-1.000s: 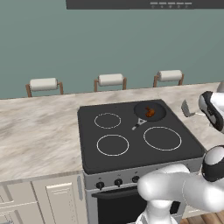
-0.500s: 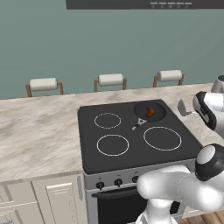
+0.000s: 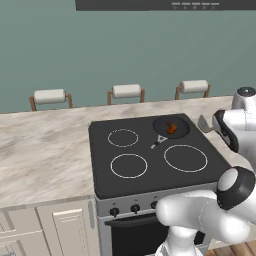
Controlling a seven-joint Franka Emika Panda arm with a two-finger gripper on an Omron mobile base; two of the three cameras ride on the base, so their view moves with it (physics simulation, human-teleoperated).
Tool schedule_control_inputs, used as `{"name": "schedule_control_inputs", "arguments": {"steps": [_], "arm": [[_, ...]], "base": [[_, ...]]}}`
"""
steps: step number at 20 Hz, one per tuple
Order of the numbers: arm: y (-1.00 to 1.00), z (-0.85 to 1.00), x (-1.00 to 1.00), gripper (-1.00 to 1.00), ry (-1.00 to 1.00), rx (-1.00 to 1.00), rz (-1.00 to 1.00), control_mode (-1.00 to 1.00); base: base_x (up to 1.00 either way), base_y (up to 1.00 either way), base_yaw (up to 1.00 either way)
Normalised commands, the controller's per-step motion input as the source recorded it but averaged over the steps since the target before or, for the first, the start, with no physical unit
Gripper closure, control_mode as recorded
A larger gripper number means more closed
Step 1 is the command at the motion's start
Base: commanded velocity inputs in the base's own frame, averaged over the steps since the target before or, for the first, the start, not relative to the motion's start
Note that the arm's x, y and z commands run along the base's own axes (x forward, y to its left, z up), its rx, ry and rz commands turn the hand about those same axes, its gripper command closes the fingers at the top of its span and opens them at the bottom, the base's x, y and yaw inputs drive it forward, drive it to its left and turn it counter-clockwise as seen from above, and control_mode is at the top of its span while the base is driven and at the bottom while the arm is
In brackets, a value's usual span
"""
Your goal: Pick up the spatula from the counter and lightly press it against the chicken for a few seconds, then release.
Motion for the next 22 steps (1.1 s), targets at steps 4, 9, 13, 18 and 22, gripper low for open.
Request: {"name": "schedule_control_inputs", "arguments": {"steps": [4, 9, 13, 18, 22], "arm": [[0.05, 0.19, 0.16, 1.0, 0.01, -0.13, 0.06, -1.0], [0.03, 0.24, 0.15, 1.0, 0.04, -0.1, 0.07, -1.0], [0.13, 0.06, 0.21, 1.0, 0.06, -0.06, 0.09, -1.0], [0.21, 0.0, 0.32, 1.0, 0.09, -0.06, 0.09, -1.0], [0.2, 0.0, 0.33, 1.0, 0.07, -0.07, 0.08, -1.0]], "base": [[0.0, 0.0, 0.0], [0.0, 0.0, 0.0], [0.0, 0.0, 0.0], [0.0, 0.0, 0.0], [0.0, 0.0, 0.0]]}}
